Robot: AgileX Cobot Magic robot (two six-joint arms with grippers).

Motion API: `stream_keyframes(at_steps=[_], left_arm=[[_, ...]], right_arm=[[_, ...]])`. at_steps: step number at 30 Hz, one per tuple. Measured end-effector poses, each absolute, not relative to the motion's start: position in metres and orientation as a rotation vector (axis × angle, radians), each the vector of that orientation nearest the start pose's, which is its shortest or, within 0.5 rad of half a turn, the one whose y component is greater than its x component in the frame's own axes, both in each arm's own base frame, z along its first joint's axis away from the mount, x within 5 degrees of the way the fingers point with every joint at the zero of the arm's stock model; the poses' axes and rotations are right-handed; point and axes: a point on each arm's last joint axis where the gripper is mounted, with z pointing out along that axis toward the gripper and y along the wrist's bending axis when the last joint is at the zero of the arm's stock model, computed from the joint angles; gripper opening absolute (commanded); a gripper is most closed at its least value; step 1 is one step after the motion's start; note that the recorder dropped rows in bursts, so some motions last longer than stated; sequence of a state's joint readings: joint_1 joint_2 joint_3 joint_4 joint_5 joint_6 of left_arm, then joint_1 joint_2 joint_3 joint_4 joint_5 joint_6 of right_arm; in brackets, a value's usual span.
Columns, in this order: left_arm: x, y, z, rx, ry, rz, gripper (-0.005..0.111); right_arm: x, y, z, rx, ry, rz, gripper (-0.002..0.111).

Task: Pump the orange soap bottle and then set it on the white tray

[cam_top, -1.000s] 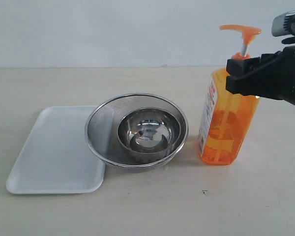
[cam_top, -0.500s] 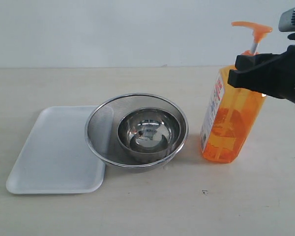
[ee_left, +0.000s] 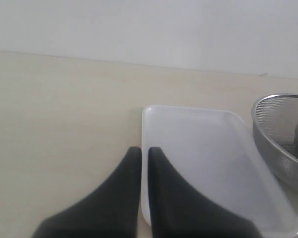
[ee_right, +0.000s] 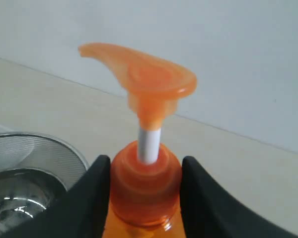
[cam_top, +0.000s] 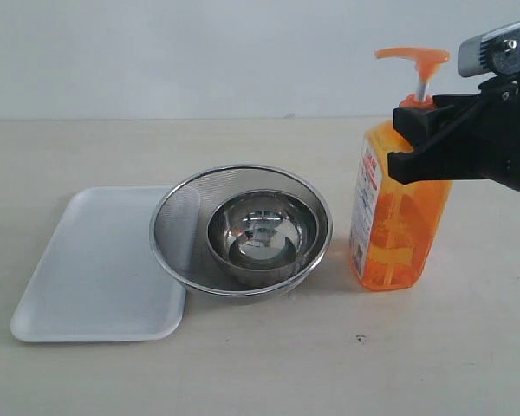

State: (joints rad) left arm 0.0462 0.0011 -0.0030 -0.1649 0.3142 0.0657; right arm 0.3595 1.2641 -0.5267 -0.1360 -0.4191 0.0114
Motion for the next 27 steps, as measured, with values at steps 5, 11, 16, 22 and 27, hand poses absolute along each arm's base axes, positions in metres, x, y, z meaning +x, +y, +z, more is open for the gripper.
stream_keyframes(at_steps=[5, 11, 16, 22, 27], left_arm=[[0.0542, -0.0021, 0.1861, -0.087, 1.79, -0.078, 0.005], [0.0542, -0.0021, 0.1861, -0.087, 1.79, -0.078, 0.005], [0.0542, -0.0021, 0.1861, -0.087, 1.79, -0.078, 0.005], [0.0542, -0.0021, 0.1861, -0.087, 1.79, -0.078, 0.005], [0.0542, -0.0021, 0.1861, -0.087, 1.79, -0.078, 0.005]], right_arm=[[0.2326, 0.0964, 0.2492, -0.535, 1.731, 0.22, 0.0], [0.2299, 0.1007, 0.2491, -0.627, 1.705, 0.225, 0.0], [0.2287, 0.1027, 0.2489, -0.681, 1.687, 0.22, 0.0], [0.2287, 0.1032, 0.2493, -0.691, 1.683, 0.218, 0.0], [0.2287, 0.1031, 0.2494, -0.689, 1.683, 0.219, 0.002]])
